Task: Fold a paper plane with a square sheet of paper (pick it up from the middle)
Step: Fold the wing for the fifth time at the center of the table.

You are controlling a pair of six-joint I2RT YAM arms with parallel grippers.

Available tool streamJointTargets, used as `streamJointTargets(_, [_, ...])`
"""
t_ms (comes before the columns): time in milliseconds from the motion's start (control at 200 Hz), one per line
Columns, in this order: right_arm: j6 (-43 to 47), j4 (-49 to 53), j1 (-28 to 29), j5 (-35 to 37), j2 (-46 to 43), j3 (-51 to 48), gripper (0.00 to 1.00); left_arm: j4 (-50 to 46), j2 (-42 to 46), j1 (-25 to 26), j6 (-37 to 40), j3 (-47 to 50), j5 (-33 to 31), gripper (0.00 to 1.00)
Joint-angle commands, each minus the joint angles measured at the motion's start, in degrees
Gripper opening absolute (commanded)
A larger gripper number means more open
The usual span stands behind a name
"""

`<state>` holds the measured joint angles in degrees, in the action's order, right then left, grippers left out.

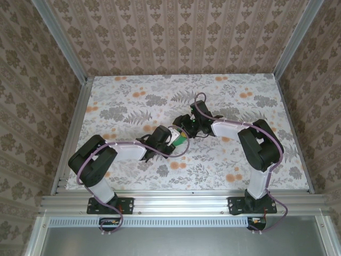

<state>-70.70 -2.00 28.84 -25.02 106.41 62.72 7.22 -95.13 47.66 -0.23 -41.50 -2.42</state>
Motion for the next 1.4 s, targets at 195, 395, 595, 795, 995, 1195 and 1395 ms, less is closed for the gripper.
streamJointTargets(195, [4.12, 15.56, -0.19, 4.04, 3.82, 7.82, 0.46, -2.22, -0.45, 1.78, 3.09, -1.17, -5.37, 0.0])
streamJointTargets(395, [5.3, 18.48, 0.2, 4.79, 4.93, 10.12, 0.46, -2.21, -0.67, 2.73, 3.74, -1.51, -7.38, 0.0])
streamJointTargets(595, [6.37, 20.23, 0.34, 4.17, 4.71, 11.15, 0.29, -2.3, -0.67, 2.9, 3.59, -1.73, -7.89, 0.0])
streamJointTargets(795, [6.93, 21.56, 0.42, 4.57, 2.87, 10.14, 0.24, -2.97, -0.97, 2.95, 3.04, -1.97, -8.66, 0.0])
streamJointTargets(995, [7.12, 21.61, 0.86, 4.14, 2.89, 9.44, 0.24, -2.82, -1.21, 2.89, 2.69, -2.27, -8.63, 0.0])
streamJointTargets(1195, [6.39, 20.11, 1.32, 3.17, 3.56, 9.2, 0.23, -2.75, -1.16, 2.88, 2.52, -2.23, -8.42, 0.0])
streamJointTargets(1395, [7.06, 19.65, 1.07, 4.23, 2.54, 7.4, 0.07, -2.9, -1.02, 2.84, 1.62, -1.91, -8.59, 0.0])
